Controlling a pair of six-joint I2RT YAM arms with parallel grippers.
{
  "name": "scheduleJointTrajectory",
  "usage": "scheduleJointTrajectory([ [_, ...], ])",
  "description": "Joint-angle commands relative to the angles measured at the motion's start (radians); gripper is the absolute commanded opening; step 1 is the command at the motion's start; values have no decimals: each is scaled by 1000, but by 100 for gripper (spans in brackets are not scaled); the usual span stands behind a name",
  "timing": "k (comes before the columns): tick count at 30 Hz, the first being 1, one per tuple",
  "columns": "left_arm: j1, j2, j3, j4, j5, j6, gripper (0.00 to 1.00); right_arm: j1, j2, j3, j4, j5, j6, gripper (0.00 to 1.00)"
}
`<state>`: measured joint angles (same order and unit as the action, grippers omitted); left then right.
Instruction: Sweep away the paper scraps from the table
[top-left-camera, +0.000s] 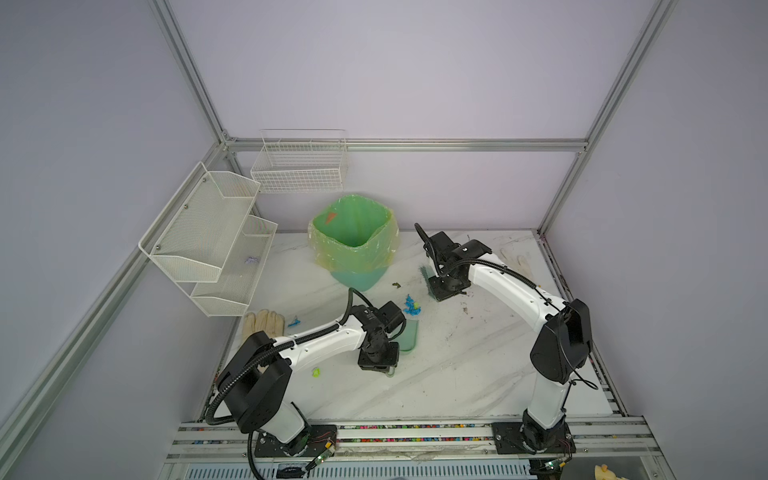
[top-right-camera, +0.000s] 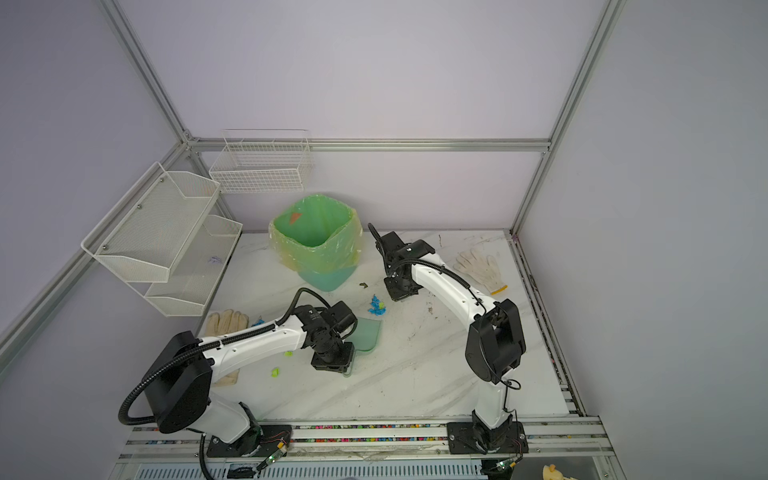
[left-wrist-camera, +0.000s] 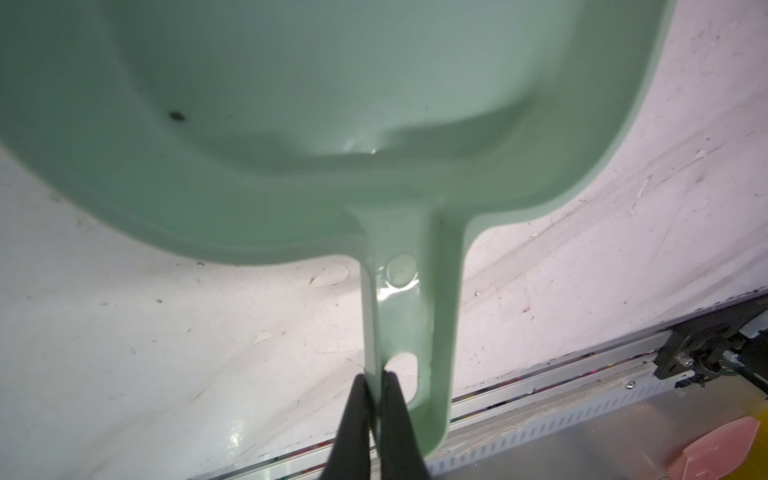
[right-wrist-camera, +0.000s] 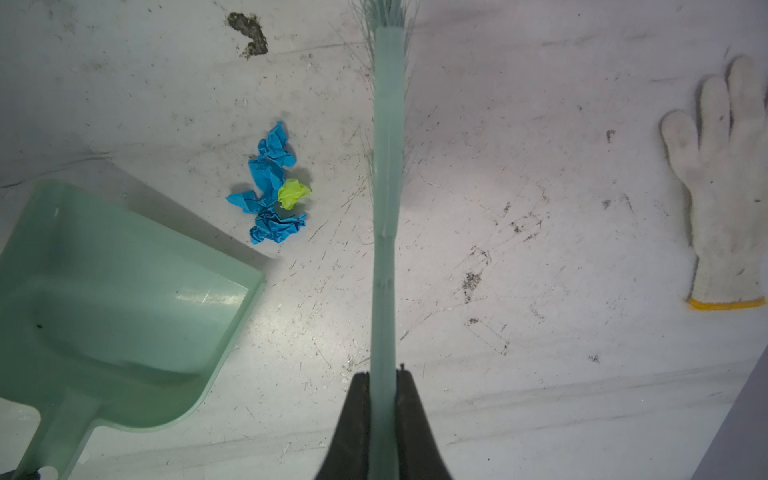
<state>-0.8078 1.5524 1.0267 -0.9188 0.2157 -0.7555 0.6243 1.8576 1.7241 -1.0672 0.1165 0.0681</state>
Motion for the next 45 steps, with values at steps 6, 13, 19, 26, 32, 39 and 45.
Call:
scheduleJointTrajectory([
  [6,11,44,130,20,56,38,0,36,24,18,-16,4,-48,0],
  [13,36,73,148,29,98,63,0,82,38,17,-25,-8,-72,0],
  [19,59,107,148,37,149,79,0,116,37,-1,-36,38,-78,0],
  [26,90,117,144,39,166,87,0,139,20,-25,-30,19,-90,0],
  [32,114,129,167,27,166,106,0,175,-9,-51,-47,-21,-89,0],
  [39,129,156,198,5,165,131,0,202,-112,-98,-40,-200,-62,0],
  [45,149,160,208,-8,166,147,0,202,-223,-122,-7,-287,11,0],
])
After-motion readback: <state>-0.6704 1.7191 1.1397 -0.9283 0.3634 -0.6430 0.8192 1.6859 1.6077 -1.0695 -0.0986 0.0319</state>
